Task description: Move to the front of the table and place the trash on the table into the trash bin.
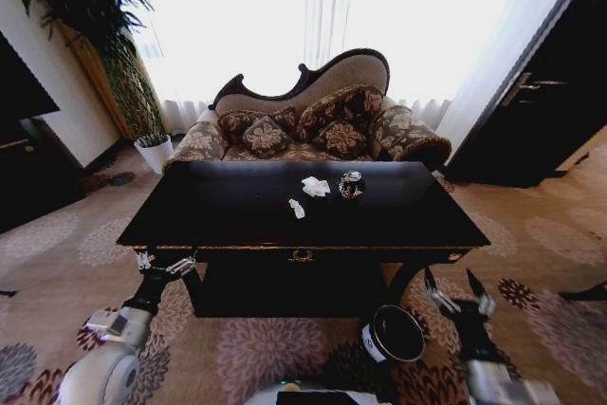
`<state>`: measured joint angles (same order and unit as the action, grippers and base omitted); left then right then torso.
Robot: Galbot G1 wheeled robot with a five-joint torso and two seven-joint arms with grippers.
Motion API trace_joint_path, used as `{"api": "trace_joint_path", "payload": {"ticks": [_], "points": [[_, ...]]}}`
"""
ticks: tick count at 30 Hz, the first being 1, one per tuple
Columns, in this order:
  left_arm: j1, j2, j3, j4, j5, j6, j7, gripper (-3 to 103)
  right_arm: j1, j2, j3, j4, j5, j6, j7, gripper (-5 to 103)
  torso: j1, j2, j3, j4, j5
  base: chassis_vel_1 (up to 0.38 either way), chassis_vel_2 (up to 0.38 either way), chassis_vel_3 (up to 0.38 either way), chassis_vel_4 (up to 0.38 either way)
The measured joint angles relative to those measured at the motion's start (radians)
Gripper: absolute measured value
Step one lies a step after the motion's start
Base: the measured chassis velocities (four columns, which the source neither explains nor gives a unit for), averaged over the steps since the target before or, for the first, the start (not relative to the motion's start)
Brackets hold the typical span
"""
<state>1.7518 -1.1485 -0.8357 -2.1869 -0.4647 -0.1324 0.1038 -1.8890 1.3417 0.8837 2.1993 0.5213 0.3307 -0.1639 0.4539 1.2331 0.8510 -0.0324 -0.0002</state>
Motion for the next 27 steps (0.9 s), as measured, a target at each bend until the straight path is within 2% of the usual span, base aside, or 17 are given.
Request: {"api": "trace_joint_path", "payload": {"ticks": [2,5,7,10,13,15,18,25,27], "points": [[0.000,0.000,0.000,0.000,0.000,0.000,0.000,100,0.043,-0.038,-0.016,0.001,0.014,-0.068,0.008,100,0.000,0.000,0.000,0.0000,0.0001,0.000,0.000,0.000,0.000],[0.000,0.000,0.000,0.000,0.000,0.000,0.000,100,0.073,-0.067,-0.027,-0.005,0.025,-0.106,0.014,100,0.000,0.000,0.000,0.0000,0.0001,0.000,0.000,0.000,0.000],[0.000,0.000,0.000,0.000,0.000,0.000,0.000,100,0.124,-0.124,-0.047,-0.019,0.029,-0.155,0.024,100,0.000,0.000,0.000,-0.0002,0.0002,0.000,0.000,0.000,0.000],[0.000,0.000,0.000,0.000,0.000,0.000,0.000,100,0.148,-0.159,-0.055,-0.023,0.029,-0.174,0.034,100,0.000,0.000,0.000,-0.0001,0.0004,0.000,0.000,0.000,0.000],[0.000,0.000,0.000,0.000,0.000,0.000,0.000,100,0.214,-0.298,-0.072,-0.037,0.056,-0.233,0.081,100,0.000,0.000,0.000,-0.0001,0.0000,0.000,0.000,0.000,0.000],[0.000,0.000,0.000,0.000,0.000,0.000,0.000,100,0.231,-0.325,-0.078,-0.045,0.062,-0.243,0.088,100,0.000,0.000,0.000,-0.0001,0.0000,0.000,0.000,0.000,0.000],[0.000,0.000,0.000,0.000,0.000,0.000,0.000,100,0.317,-0.427,-0.125,-0.105,0.094,-0.291,0.109,100,0.000,0.000,0.000,0.0000,0.0002,0.000,0.000,0.000,0.000],[0.000,0.000,0.000,0.000,0.000,0.000,0.000,100,0.427,-0.519,-0.218,-0.192,0.171,-0.350,0.139,100,0.000,0.000,0.000,0.0000,0.0001,0.000,0.000,0.000,0.000],[0.000,0.000,0.000,0.000,0.000,0.000,0.000,100,0.479,-0.564,-0.262,-0.233,0.205,-0.372,0.150,100,0.000,0.000,0.000,-0.0001,0.0002,0.000,0.000,0.000,0.000]]}}
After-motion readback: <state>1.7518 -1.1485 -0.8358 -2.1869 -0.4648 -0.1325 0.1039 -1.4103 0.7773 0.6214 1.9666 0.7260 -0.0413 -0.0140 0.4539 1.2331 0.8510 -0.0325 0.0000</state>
